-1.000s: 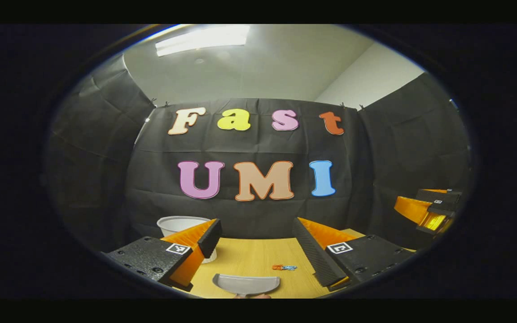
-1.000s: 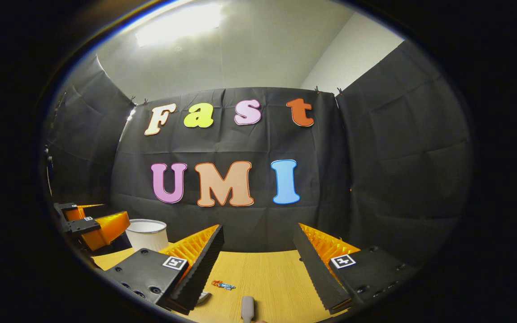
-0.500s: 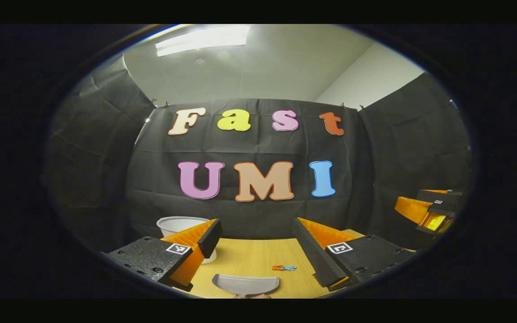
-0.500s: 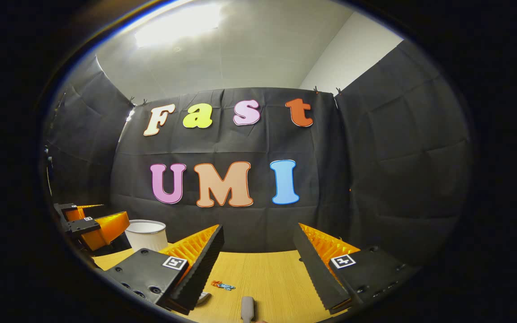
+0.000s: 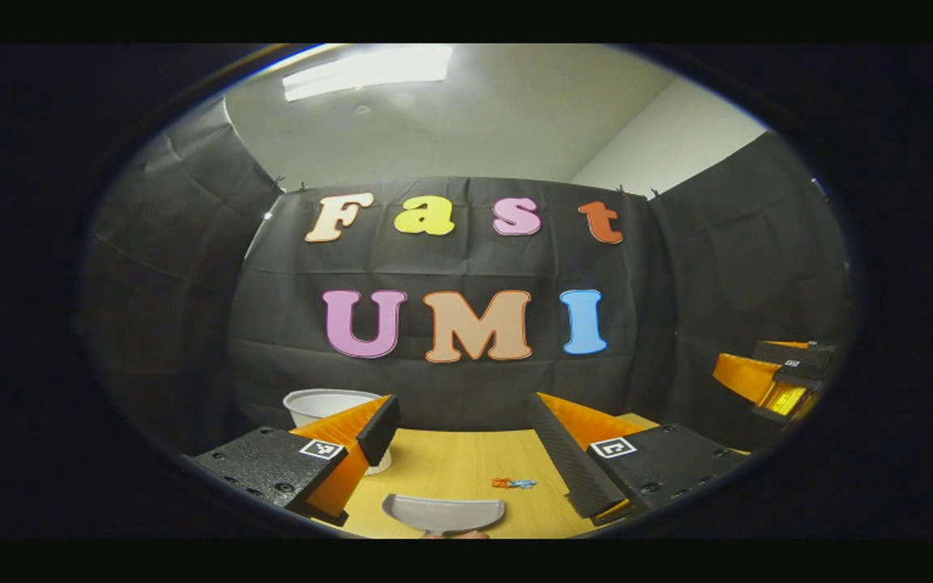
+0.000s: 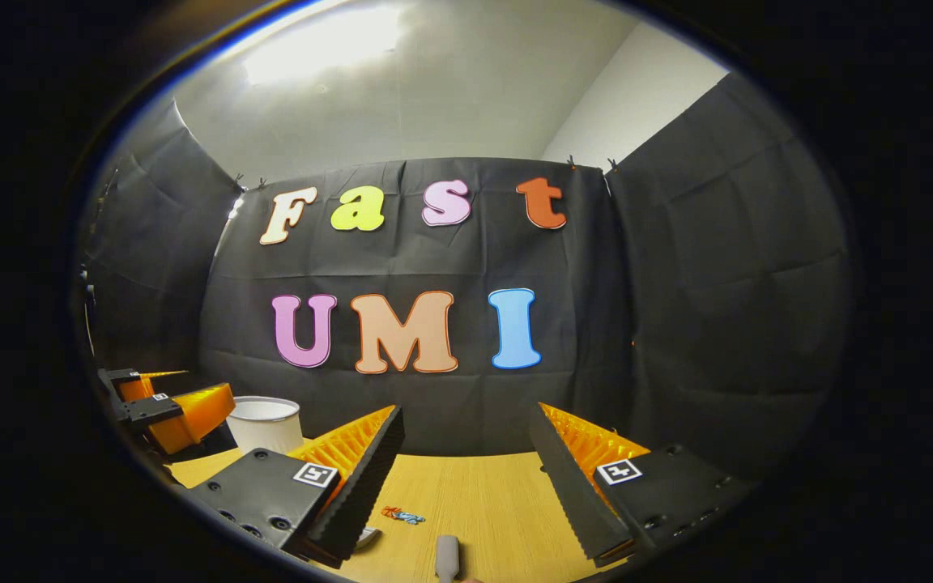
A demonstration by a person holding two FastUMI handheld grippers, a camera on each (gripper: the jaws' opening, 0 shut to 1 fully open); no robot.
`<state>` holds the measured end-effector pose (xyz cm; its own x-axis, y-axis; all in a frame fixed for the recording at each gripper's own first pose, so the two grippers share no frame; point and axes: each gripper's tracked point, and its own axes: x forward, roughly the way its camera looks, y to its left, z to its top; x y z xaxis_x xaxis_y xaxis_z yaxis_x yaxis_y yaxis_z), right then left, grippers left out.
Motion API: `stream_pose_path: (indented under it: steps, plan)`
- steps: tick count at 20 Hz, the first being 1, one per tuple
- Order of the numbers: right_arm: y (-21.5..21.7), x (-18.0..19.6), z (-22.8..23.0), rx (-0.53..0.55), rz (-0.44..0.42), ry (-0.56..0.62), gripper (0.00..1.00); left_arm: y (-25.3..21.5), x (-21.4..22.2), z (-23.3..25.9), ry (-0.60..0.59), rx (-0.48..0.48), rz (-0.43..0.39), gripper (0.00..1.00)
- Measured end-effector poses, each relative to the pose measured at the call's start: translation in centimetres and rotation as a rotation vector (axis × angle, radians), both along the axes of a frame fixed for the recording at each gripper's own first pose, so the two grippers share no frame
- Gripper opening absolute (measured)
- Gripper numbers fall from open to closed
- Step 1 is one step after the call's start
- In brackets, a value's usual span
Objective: Pick up the small broom and dustpan from the desktop, sweep the trash into the dustpan with the broom, and then empty the trash into the garbage bin.
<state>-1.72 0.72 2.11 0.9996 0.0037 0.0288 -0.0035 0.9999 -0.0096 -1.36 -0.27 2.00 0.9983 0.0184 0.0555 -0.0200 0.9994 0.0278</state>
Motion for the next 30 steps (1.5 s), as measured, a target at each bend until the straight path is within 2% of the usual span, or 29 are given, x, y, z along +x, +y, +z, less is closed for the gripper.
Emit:
stream_pose_path:
  steps: [30]
  plan:
    - [0.07,-0.19,0.32,-0.008,0.010,-0.009,1.00,-0.21,-0.19,0.77,-0.013,0.009,0.005,0.95]
